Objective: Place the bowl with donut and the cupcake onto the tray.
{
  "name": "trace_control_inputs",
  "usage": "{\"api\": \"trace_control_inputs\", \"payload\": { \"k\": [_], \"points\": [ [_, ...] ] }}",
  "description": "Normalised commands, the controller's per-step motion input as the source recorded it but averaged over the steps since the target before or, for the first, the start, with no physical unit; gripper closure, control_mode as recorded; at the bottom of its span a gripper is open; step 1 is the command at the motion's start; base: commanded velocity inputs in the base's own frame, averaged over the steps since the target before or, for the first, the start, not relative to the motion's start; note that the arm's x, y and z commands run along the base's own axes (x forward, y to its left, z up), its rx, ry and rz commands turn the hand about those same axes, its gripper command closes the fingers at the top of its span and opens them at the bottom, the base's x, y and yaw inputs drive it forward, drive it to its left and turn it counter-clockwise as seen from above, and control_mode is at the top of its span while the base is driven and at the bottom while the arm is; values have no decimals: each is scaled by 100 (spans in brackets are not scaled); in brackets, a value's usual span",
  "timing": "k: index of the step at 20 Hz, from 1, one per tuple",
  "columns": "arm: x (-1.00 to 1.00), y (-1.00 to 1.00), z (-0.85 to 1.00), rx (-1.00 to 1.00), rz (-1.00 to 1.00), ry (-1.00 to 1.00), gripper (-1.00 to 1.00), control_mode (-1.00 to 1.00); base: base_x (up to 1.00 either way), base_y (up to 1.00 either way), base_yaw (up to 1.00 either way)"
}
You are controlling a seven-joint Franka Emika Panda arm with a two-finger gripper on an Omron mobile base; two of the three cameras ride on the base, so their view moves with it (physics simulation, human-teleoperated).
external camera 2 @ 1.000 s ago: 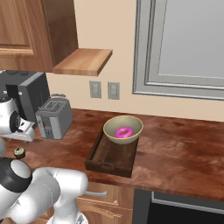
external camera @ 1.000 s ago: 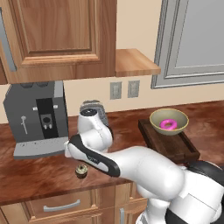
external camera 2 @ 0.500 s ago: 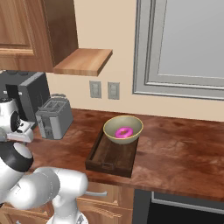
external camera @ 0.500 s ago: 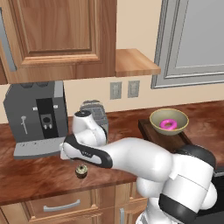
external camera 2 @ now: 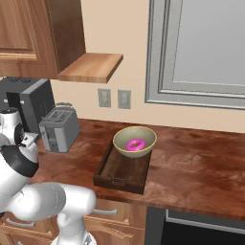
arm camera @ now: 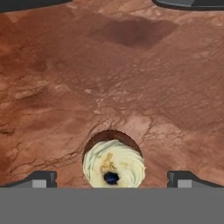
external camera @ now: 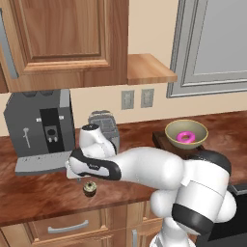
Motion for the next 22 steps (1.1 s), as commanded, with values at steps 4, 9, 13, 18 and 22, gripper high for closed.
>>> {"api": "trace_control_inputs", "payload": {
  "k": [4,9,13,18,22],
  "points": [
    [-4,4,-21,0,0,3,-100,-100,0,0,0],
    [-3,2,-13,0,0,3,-100,-100,0,0,0],
    [-3,0,0,0,0,0,-100,-100,0,0,0],
    [-16,0,0,0,0,0,-100,-100,0,0,0],
    [-26,-4,0,0,0,0,-100,-100,0,0,0]
  ]
}}
